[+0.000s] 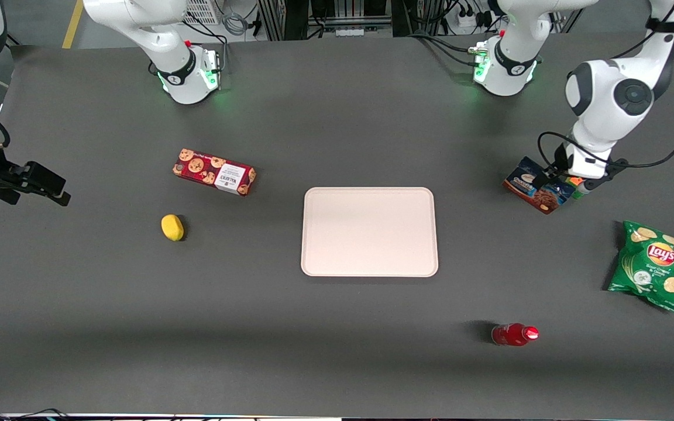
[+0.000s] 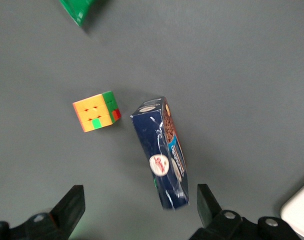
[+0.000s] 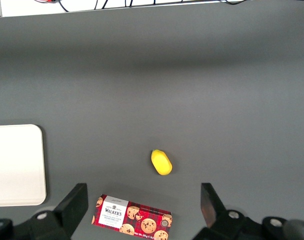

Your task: Place cookie box on tray

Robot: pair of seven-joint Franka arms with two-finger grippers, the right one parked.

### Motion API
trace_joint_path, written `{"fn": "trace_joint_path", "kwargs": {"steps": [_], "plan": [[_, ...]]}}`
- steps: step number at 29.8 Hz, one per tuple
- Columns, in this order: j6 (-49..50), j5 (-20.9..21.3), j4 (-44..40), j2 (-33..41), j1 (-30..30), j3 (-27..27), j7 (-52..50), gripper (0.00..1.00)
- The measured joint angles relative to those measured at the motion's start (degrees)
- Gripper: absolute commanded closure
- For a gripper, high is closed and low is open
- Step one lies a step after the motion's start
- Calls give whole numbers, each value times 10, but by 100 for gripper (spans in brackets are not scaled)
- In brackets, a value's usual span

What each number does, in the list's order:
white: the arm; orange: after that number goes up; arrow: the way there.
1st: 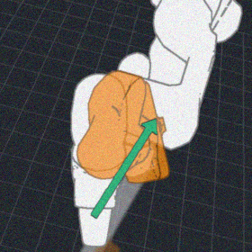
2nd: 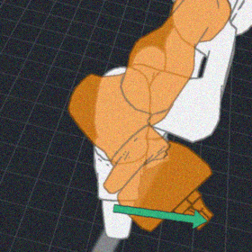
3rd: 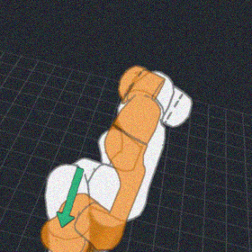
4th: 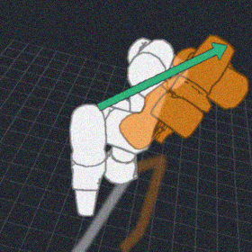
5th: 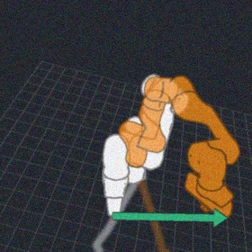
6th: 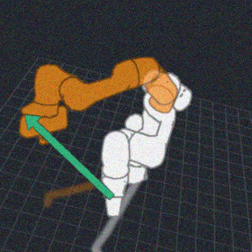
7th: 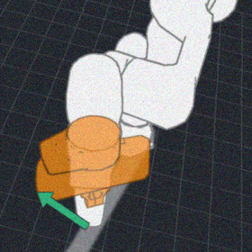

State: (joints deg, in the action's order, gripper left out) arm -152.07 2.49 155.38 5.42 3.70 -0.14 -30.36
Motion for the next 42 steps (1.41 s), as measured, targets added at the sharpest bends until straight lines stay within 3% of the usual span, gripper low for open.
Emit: {"fn": "trace_joint_path", "kwargs": {"steps": [1,2,21,29,37,42], "plan": [[-10,0,4,-5,0,0,0,92],[-18,0,7,-10,0,0,0,100],[-8,0,-19,-20,0,3,1,100],[204,0,-146,24,-1,33,2,100],[485,0,-367,63,-4,85,2,100],[586,-2,-487,64,-5,123,2,100]]}}
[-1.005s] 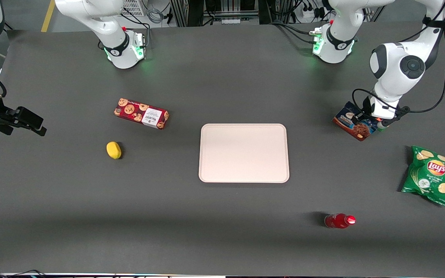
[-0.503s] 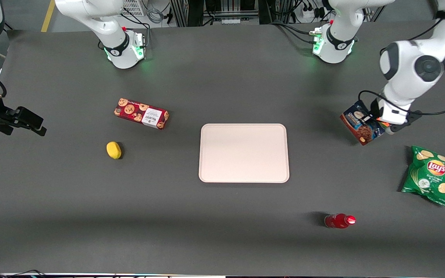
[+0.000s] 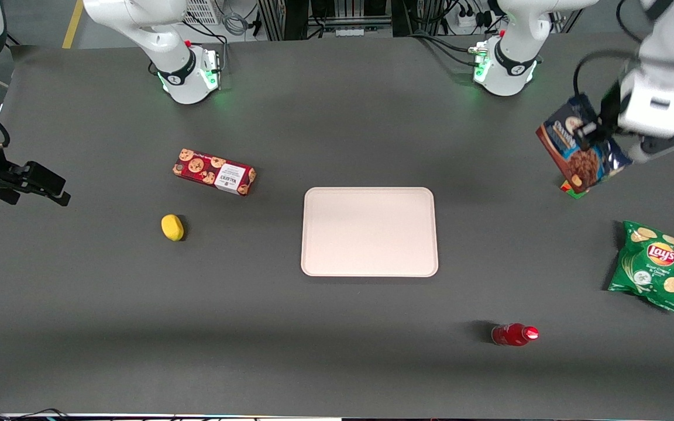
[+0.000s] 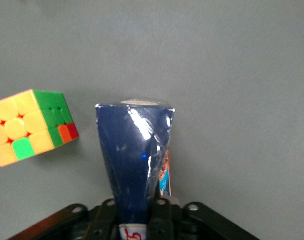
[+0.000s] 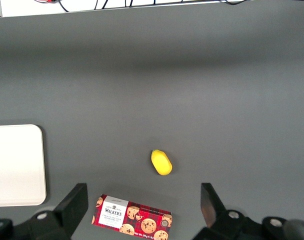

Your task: Place cookie box on tray

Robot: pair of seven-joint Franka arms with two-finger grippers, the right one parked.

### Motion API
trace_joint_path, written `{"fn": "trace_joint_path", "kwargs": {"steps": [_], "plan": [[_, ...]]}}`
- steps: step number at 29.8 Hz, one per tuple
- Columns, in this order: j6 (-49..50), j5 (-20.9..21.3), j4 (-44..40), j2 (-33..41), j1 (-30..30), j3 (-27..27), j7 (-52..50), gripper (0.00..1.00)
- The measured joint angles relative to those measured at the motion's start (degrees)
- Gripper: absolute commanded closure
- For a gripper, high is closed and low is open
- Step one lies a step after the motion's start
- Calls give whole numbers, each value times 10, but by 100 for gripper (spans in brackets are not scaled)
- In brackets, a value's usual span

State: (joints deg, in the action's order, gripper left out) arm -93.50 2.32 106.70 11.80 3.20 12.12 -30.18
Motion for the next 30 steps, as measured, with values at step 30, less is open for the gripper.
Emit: {"fn": "trace_joint_path", "kwargs": {"steps": [30], "plan": [[-285,11,-41,-346,-12,207,13,100]]}}
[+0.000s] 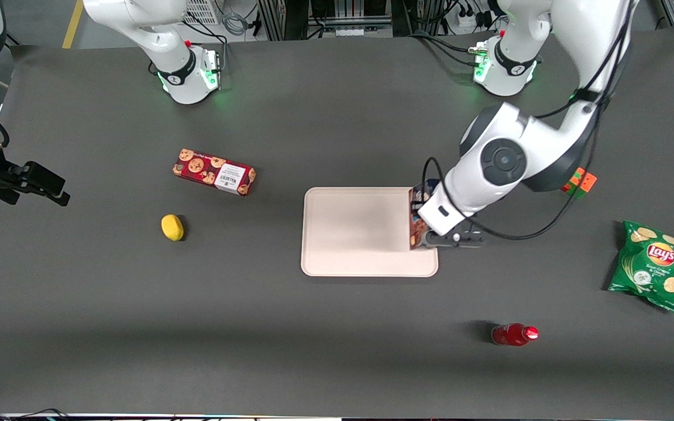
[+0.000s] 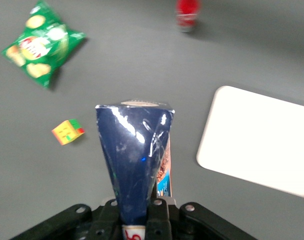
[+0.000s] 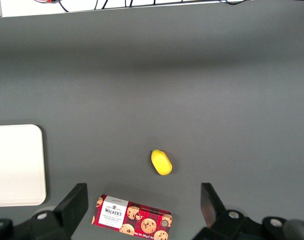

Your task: Place cookie box on tray

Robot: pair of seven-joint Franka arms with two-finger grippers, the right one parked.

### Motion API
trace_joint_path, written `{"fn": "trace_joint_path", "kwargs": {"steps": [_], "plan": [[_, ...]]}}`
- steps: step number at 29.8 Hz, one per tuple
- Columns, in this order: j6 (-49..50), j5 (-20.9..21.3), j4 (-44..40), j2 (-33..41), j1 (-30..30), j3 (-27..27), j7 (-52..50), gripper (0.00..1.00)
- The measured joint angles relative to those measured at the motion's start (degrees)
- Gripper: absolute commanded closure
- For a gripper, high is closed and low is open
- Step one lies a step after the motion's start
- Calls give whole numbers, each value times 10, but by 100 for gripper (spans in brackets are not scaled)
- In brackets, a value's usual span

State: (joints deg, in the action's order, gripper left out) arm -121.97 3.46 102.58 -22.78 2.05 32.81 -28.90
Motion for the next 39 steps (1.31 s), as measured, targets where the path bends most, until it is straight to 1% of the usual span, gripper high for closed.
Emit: {"fn": "trace_joint_path", "kwargs": {"steps": [3,6,9,17,25,33,34,35,37,38,39], "plan": [[-61,8,34,-9,0,1,0,100],[-93,19,62,-9,-1,1,0,100],[-102,29,74,-9,-1,1,0,100],[-107,37,83,-10,0,-3,0,100],[-137,66,91,-29,1,-13,-7,100],[-147,96,92,-48,2,-13,-32,100],[-147,97,92,-49,2,-13,-33,94],[-147,98,92,-49,2,-13,-33,81],[-148,98,92,-50,2,-13,-34,61],[-148,99,92,-50,2,-13,-34,46],[-148,99,92,-50,2,-13,-34,33]]}}
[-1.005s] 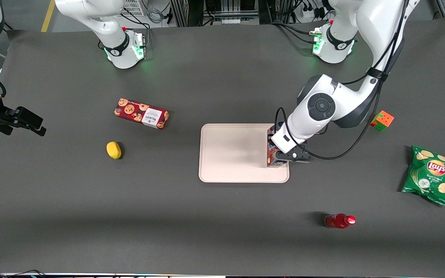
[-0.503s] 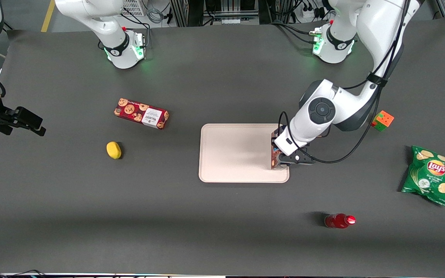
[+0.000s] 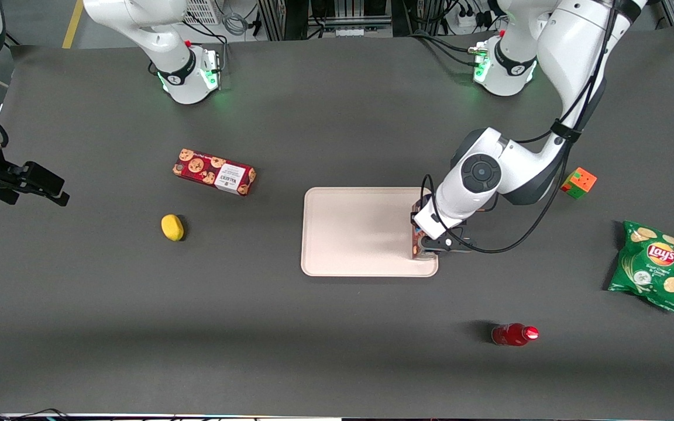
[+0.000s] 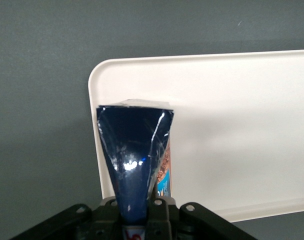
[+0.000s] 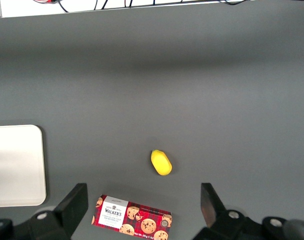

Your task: Place cookie box on tray

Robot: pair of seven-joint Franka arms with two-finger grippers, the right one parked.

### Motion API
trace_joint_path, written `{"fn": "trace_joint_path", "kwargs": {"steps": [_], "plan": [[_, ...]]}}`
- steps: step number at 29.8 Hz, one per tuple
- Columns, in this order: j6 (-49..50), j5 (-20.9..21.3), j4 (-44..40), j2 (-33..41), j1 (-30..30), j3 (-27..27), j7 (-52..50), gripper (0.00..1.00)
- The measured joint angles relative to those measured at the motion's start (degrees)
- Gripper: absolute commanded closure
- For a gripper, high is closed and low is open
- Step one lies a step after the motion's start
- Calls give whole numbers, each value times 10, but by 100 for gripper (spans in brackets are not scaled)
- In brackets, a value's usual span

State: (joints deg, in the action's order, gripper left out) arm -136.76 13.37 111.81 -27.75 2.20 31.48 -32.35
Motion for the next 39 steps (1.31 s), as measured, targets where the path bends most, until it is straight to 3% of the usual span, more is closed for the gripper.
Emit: {"fn": "trace_joint_path", "kwargs": {"steps": [2,3,16,21,27,33,39], "plan": [[0,0,0,0,0,0,-1,16],[0,1,0,0,0,0,-1,0],[22,1,-37,18,2,0,-5,0],[107,-24,-68,72,8,0,-6,0],[275,-54,-127,170,12,-13,-5,0],[444,-96,-194,260,12,-81,75,0],[558,-121,-213,339,15,-205,251,0]]}}
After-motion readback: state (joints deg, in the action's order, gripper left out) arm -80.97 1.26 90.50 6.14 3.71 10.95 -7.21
